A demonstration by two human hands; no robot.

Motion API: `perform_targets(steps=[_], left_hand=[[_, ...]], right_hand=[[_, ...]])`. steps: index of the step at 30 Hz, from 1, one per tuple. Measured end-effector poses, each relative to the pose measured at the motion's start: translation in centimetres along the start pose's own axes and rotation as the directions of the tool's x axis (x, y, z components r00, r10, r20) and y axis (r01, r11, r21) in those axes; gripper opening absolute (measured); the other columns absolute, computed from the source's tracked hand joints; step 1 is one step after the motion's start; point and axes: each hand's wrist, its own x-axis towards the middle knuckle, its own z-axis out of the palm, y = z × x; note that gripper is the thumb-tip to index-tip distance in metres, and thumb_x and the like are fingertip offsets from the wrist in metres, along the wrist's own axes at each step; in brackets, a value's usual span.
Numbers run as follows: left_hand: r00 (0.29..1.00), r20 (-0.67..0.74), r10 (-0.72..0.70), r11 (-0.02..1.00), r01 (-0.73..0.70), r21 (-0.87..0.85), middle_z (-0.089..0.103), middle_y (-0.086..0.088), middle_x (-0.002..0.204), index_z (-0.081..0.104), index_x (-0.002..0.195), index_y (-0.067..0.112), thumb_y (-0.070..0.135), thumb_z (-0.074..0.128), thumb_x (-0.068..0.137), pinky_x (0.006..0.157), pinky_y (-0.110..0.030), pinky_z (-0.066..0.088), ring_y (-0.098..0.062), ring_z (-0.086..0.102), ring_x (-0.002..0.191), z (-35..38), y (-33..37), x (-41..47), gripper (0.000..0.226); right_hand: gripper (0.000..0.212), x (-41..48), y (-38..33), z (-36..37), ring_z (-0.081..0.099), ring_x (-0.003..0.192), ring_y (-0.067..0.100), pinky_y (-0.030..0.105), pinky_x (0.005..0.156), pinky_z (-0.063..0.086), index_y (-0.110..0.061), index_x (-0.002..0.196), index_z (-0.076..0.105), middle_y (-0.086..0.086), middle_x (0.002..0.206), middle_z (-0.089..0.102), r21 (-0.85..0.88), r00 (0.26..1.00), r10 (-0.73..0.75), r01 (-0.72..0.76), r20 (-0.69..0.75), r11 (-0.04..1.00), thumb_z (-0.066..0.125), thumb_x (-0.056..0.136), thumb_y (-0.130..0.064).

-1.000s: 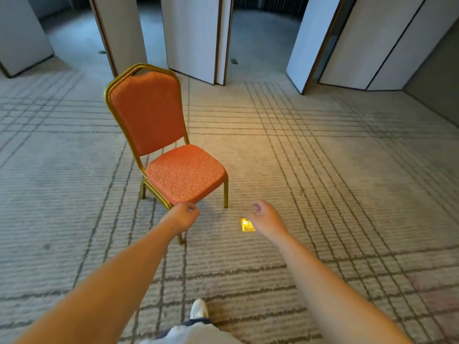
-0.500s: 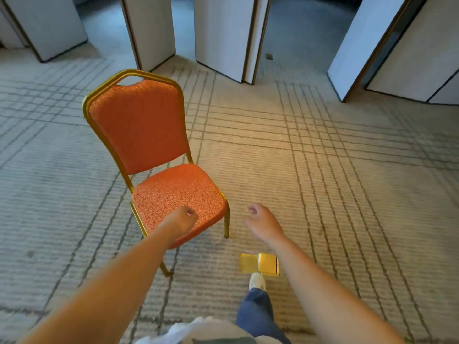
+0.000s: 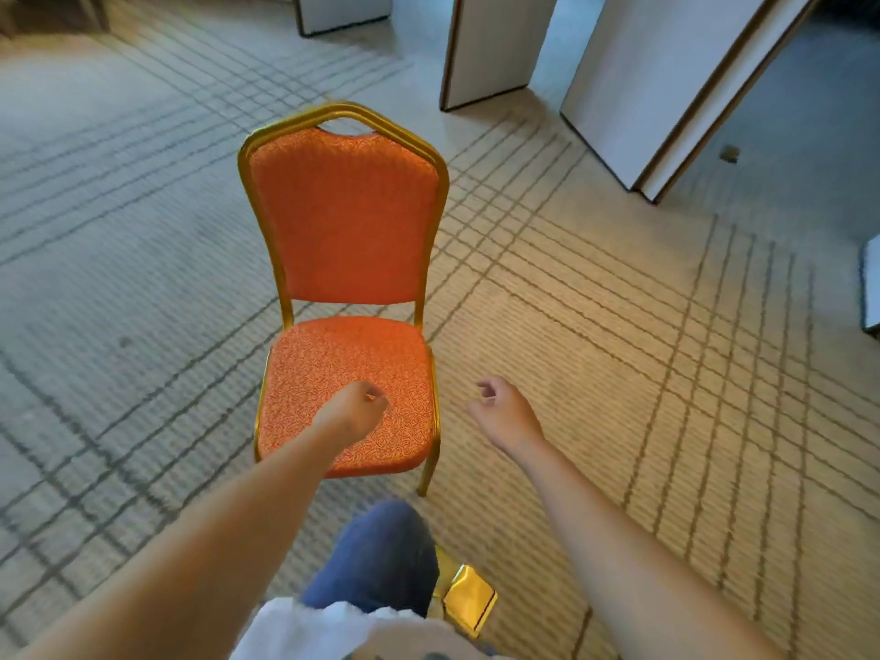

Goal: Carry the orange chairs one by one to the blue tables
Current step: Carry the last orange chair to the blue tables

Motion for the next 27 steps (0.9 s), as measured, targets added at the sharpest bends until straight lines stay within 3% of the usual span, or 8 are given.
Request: perform_targets(steps=[3,9,12,14,17,18,21,27], left_hand=[[0.996,-0.053,-0.078,0.997,0.076,-0.034,0.068,-0.002,0.099,0.059,0.116,0.017,0.034,0.047,0.097,0.058,-0.028,0.049,-0.013,0.055,0.061,-0.3,0.5,2.7,0.028],[0.958,-0.162,-0.236,0.966,0.213,-0.146,0.065,-0.002,0.104,0.057,0.124,0.016,0.033,0.044,0.098,0.052,-0.024,0.042,-0.013,0.055,0.062,-2.6,2.4,9.5,0.034],[0.946,-0.188,-0.265,0.959,0.239,-0.151,0.067,-0.001,0.095,0.059,0.122,0.018,0.034,0.044,0.096,0.058,-0.027,0.048,-0.016,0.057,0.065,-3.6,3.2,11.3,0.033],[0.914,-0.201,-0.352,0.926,0.309,-0.219,0.066,0.001,0.091,0.059,0.117,0.019,0.035,0.045,0.096,0.060,-0.029,0.050,-0.016,0.060,0.067,-4.8,3.7,12.5,0.030],[0.885,-0.218,-0.411,0.895,0.346,-0.282,0.064,0.005,0.092,0.059,0.112,0.021,0.035,0.045,0.096,0.070,-0.033,0.055,-0.014,0.064,0.075,-5.4,3.3,13.2,0.025],[0.859,-0.230,-0.457,0.866,0.370,-0.336,0.064,0.005,0.092,0.059,0.112,0.021,0.034,0.045,0.096,0.072,-0.034,0.056,-0.014,0.064,0.077,-5.5,3.1,13.6,0.025],[0.764,-0.257,-0.592,0.766,0.433,-0.475,0.065,0.003,0.101,0.059,0.113,0.021,0.035,0.047,0.095,0.076,-0.033,0.053,-0.014,0.063,0.084,-4.9,2.8,13.9,0.026],[0.475,-0.280,-0.834,0.492,0.413,-0.766,0.070,0.002,0.101,0.062,0.100,0.031,0.039,0.053,0.090,0.079,-0.035,0.054,-0.026,0.066,0.090,-2.9,4.7,15.7,0.016]], right_hand=[[0.042,4.5,-1.8,-0.8,0.056,0.111,0.018,0.031,0.092,0.044,-0.018,0.130,0.053,0.000,0.125,0.055,-0.064,0.995,-0.061,0.066,0.082,0.996,0.058,0.090,-0.031],[0.030,14.1,-6.5,-1.9,0.057,0.088,0.015,0.035,0.088,0.047,-0.020,0.121,0.057,-0.008,0.096,0.058,-0.090,0.971,-0.133,0.153,0.199,0.984,0.057,0.091,-0.025],[0.038,17.3,-7.8,-1.9,0.059,0.103,0.015,0.033,0.088,0.046,-0.021,0.127,0.055,-0.003,0.120,0.059,-0.128,0.957,-0.162,0.197,0.240,0.972,0.057,0.091,-0.032],[0.045,20.8,-9.8,-1.4,0.057,0.110,0.016,0.030,0.087,0.045,-0.021,0.134,0.052,0.000,0.131,0.055,-0.192,0.927,-0.158,0.233,0.340,0.953,0.057,0.091,-0.033],[0.046,23.1,-11.7,-0.7,0.060,0.093,0.011,0.026,0.073,0.045,-0.020,0.137,0.050,0.000,0.134,0.054,-0.217,0.894,-0.197,0.302,0.403,0.928,0.055,0.093,-0.031],[0.046,24.5,-12.5,-0.4,0.060,0.096,0.012,0.026,0.073,0.045,-0.021,0.137,0.050,-0.001,0.134,0.054,-0.234,0.874,-0.208,0.335,0.440,0.913,0.055,0.092,-0.031],[0.046,28.1,-14.9,1.0,0.058,0.112,0.018,0.035,0.093,0.048,-0.021,0.134,0.052,0.000,0.133,0.056,-0.280,0.795,-0.222,0.438,0.565,0.854,0.057,0.090,-0.033],[0.045,34.1,-19.8,2.7,0.058,0.111,0.017,0.038,0.093,0.049,-0.022,0.133,0.051,0.000,0.129,0.057,-0.242,0.540,-0.269,0.695,0.798,0.677,0.054,0.089,-0.032]])
